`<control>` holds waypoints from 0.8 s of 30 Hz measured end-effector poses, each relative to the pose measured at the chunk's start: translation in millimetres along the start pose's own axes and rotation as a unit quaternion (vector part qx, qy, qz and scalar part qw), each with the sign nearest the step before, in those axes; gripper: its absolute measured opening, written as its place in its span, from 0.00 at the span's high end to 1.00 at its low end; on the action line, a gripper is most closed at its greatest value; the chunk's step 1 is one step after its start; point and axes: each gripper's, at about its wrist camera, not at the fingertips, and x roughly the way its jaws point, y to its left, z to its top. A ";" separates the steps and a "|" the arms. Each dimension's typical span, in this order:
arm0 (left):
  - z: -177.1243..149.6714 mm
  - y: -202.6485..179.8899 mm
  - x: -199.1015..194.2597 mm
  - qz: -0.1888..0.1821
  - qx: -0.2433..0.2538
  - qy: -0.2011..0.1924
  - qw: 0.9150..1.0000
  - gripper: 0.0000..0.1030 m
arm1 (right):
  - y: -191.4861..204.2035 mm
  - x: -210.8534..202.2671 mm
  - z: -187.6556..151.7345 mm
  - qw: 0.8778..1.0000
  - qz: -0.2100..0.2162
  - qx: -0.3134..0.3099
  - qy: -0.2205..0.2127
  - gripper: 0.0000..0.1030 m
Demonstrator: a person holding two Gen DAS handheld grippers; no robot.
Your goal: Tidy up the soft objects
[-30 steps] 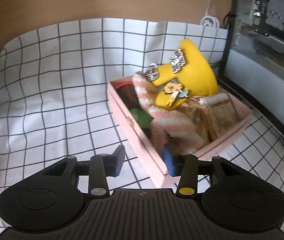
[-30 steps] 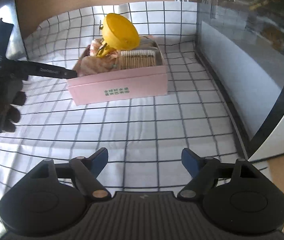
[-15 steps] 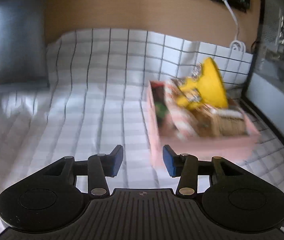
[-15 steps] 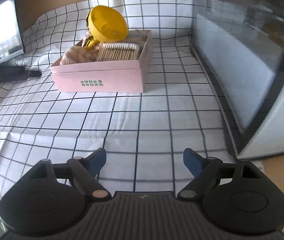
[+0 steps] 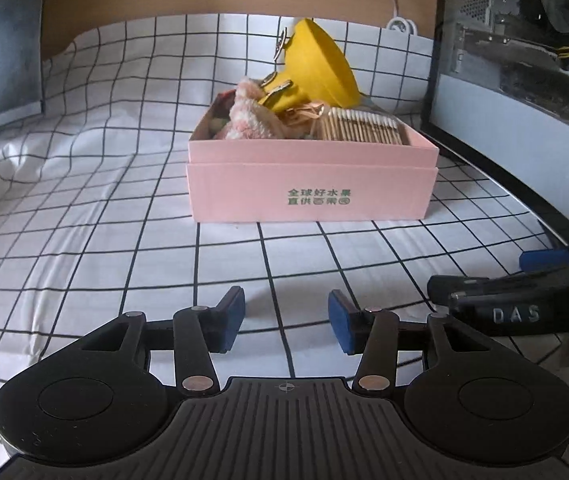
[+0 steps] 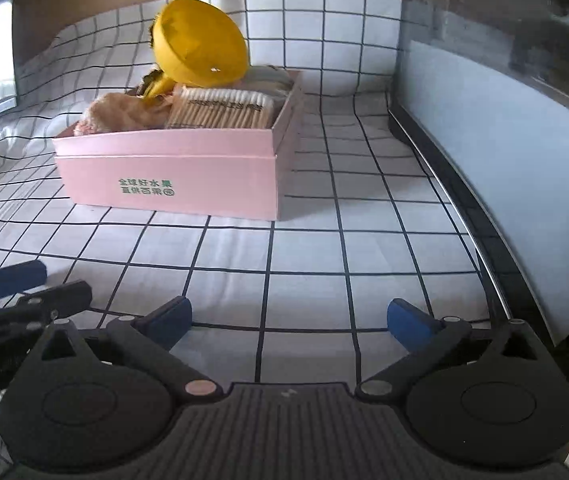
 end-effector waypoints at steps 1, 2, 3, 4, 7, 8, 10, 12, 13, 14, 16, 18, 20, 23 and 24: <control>1.1 -2.1 1.2 0.005 0.000 0.000 1.000 0.50 | 0.6 0.0 -1.4 1.000 -0.001 -0.002 -0.006 0.00; 0.9 -3.8 2.0 0.009 -0.001 0.001 1.000 0.50 | 0.7 0.3 -2.0 1.000 -0.001 0.000 -0.010 0.00; 1.7 -4.6 3.6 0.011 0.001 0.001 1.000 0.50 | 0.2 1.0 -2.2 1.000 -0.002 0.007 -0.010 0.00; 0.7 -6.5 2.6 0.015 0.003 0.002 1.000 0.50 | 1.5 1.5 -2.3 1.000 -0.007 0.010 -0.013 0.00; 0.3 -8.2 3.0 0.019 0.009 0.002 1.000 0.49 | 3.8 1.7 -3.2 1.000 -0.013 0.014 -0.019 0.00; -0.2 -7.7 2.8 0.018 0.008 0.002 1.000 0.49 | 3.3 1.7 -3.3 1.000 -0.013 0.015 -0.019 0.00; -0.5 -6.9 2.7 0.017 0.007 0.002 1.000 0.49 | 3.3 2.0 -3.1 1.000 -0.013 0.014 -0.019 0.00; -0.4 -6.8 2.8 0.017 0.006 0.002 1.000 0.49 | 3.1 2.3 -3.1 1.000 -0.012 0.014 -0.019 0.00; -0.4 -6.9 2.8 0.017 0.006 0.002 1.000 0.49 | 2.7 2.0 -3.4 1.000 -0.011 0.014 -0.019 0.00; -0.3 -6.8 2.7 0.017 0.006 0.002 1.000 0.49 | 2.5 1.9 -3.5 1.000 -0.011 0.014 -0.019 0.00; -0.3 -6.8 2.7 0.017 0.006 0.002 1.000 0.49 | 2.5 1.8 -3.5 1.000 -0.011 0.014 -0.019 0.00; -0.3 -6.7 2.6 0.017 0.006 0.002 1.000 0.49 | 2.4 1.9 -3.6 1.000 -0.011 0.014 -0.019 0.00; -0.2 -6.8 2.6 0.017 0.007 0.002 1.000 0.49 | 2.4 1.9 -3.6 1.000 -0.011 0.014 -0.019 0.00; -0.2 -6.8 2.6 0.017 0.007 0.002 1.000 0.49 | 2.4 2.0 -3.7 1.000 -0.011 0.014 -0.019 0.00; -0.2 -6.8 2.6 0.017 0.007 0.002 1.000 0.49 | 2.4 2.0 -3.7 1.000 -0.011 0.014 -0.019 0.00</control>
